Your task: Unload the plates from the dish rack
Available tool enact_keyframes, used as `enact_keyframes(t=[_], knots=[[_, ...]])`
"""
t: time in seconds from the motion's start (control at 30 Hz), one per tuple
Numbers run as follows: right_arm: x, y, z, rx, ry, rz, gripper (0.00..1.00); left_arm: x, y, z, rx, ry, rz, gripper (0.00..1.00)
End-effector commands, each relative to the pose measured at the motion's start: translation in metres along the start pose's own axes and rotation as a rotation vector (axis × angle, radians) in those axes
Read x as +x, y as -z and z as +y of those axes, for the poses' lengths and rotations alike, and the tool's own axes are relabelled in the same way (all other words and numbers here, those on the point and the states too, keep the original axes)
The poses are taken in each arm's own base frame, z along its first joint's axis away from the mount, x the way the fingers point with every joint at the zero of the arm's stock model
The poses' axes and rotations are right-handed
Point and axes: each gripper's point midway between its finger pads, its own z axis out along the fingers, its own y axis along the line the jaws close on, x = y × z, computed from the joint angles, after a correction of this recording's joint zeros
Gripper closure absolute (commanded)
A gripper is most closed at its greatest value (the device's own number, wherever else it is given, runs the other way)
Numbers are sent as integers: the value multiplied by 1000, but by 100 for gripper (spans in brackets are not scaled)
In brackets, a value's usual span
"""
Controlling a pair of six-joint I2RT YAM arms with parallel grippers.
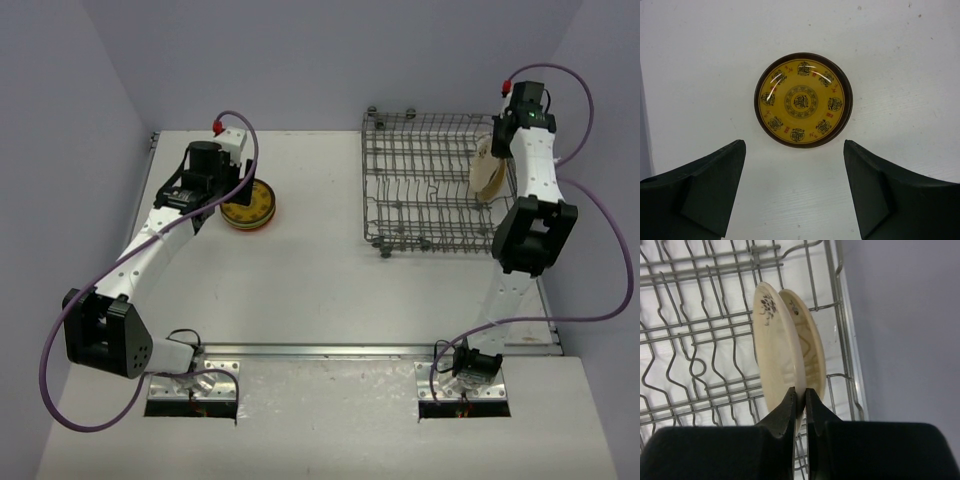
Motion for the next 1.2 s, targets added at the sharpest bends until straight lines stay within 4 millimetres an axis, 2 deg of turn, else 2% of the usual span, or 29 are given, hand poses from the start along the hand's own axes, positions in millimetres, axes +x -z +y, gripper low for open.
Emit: enact_keyframes(t=[0.0,0.13,0.27,0.3,0.33,0.37,0.4,0.43,0.47,0.53,0.57,0.63,0.7,0.8,0.87,1.03,1.17], knots=[[-82,96,-13,11,32,-306,100,-33,7,3,-10,15,-91,22],[-104,145,-4,-66,33,-425,100,-40,11,-8,53,36,-105,18],[-92,188,55,-407,3,-461,100,-57,37,-44,290,67,-178,9],[-84,194,66,-461,-10,-448,100,-63,48,-56,369,80,-205,7],[-75,191,76,-516,-5,-426,100,-64,53,-65,426,95,-207,7],[-70,211,96,-636,-22,-431,100,-75,67,-71,481,107,-253,4],[-56,218,111,-719,-54,-408,100,-82,81,-85,586,136,-274,3],[-47,230,128,-829,-53,-401,100,-85,87,-93,639,147,-277,2],[-27,229,145,-907,-69,-354,100,-85,96,-106,736,163,-263,2],[-10,246,173,-1004,-60,-335,100,-81,97,-119,823,183,-227,3],[10,249,194,-1060,-44,-292,100,-78,98,-127,882,201,-198,4],[37,255,225,-1116,2,-247,100,-73,97,-133,931,220,-168,6],[67,276,271,-1195,104,-221,100,-67,92,-139,971,233,-144,10],[92,285,297,-1231,168,-189,100,-64,89,-142,990,240,-128,15],[98,288,306,-1243,192,-174,100,-59,84,-142,988,235,-110,18],[97,299,318,-1279,230,-167,100,-37,64,-146,982,204,-34,27],[102,304,331,-1294,271,-152,100,-22,63,-152,1016,158,19,34]])
